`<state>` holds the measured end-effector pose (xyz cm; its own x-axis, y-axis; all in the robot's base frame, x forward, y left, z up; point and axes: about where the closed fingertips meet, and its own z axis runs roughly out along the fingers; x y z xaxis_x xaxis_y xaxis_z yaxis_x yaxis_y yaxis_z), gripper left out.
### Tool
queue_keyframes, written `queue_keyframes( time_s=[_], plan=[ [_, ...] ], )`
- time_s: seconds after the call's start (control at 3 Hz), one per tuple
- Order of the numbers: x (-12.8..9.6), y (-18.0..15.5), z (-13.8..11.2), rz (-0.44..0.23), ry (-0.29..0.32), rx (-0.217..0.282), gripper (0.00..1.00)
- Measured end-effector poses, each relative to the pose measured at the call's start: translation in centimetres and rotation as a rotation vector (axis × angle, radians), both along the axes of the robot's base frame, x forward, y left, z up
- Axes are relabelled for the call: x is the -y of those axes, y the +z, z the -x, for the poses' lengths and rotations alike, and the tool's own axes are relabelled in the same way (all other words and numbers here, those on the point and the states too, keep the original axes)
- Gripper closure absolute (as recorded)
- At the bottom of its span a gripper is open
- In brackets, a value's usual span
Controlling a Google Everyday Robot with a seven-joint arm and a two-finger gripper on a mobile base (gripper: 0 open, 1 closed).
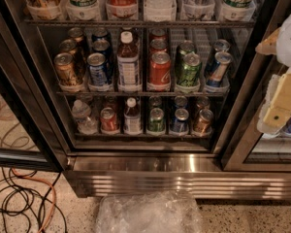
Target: Pick redbull can from middle shelf of fridge
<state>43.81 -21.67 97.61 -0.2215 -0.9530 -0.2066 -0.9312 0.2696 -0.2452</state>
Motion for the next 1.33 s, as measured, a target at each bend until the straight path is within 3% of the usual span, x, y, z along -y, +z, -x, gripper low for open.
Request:
queue_keyframes(
  time_s=[0.33, 1.0, 1.33],
  plan=[
    [0.0, 0.0, 0.0, 0.0, 0.0, 0.0, 0.0],
    [-0.34, 0.32, -0.75, -0.062, -0.053, 0.065, 0.0],
    [-0.09, 0.25, -0.65, -0.116, -0.109, 0.069, 0.0]
  ],
)
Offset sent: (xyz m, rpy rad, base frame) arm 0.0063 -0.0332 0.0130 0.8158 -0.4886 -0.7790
